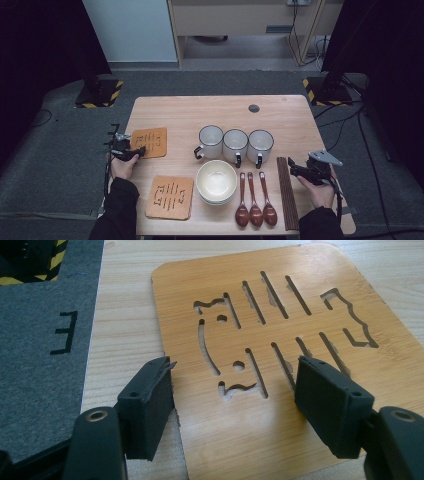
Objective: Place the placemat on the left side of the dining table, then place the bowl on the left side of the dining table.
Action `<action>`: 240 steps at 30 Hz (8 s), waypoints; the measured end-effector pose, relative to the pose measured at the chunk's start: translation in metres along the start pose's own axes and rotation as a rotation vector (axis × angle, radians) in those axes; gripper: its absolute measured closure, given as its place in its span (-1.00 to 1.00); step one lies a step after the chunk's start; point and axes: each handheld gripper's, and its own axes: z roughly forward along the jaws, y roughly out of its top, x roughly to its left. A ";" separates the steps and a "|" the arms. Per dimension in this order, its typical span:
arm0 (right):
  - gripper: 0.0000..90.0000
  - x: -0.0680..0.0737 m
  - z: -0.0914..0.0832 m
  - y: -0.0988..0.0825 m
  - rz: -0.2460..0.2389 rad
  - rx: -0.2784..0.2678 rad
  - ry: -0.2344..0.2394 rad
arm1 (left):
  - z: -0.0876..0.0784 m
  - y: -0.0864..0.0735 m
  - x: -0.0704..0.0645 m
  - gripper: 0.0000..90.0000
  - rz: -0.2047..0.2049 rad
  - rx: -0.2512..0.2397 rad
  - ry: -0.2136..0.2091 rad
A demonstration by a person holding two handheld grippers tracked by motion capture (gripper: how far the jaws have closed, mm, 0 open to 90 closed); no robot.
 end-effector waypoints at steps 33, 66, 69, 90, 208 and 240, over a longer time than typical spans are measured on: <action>-0.62 0.003 0.000 0.000 -0.006 -0.001 0.010 | -0.001 -0.005 0.013 -0.31 0.063 -0.033 -0.072; -0.55 0.010 -0.010 0.009 -0.022 -0.049 0.068 | -0.046 0.004 -0.003 -0.33 0.021 -0.138 -0.104; -0.52 0.012 -0.012 0.012 -0.030 -0.067 0.079 | -0.056 0.002 -0.011 -0.29 0.024 -0.146 -0.113; -0.40 0.039 -0.030 0.038 -0.095 -0.165 0.209 | -0.097 0.004 -0.085 -0.31 0.097 -0.283 -0.231; 0.86 0.198 -0.010 0.057 -0.209 0.172 0.408 | -0.099 -0.016 -0.220 0.60 0.284 -0.174 -0.542; 0.84 0.209 -0.029 0.070 -0.300 0.053 0.375 | -0.110 -0.012 -0.228 0.81 0.251 -0.175 -0.454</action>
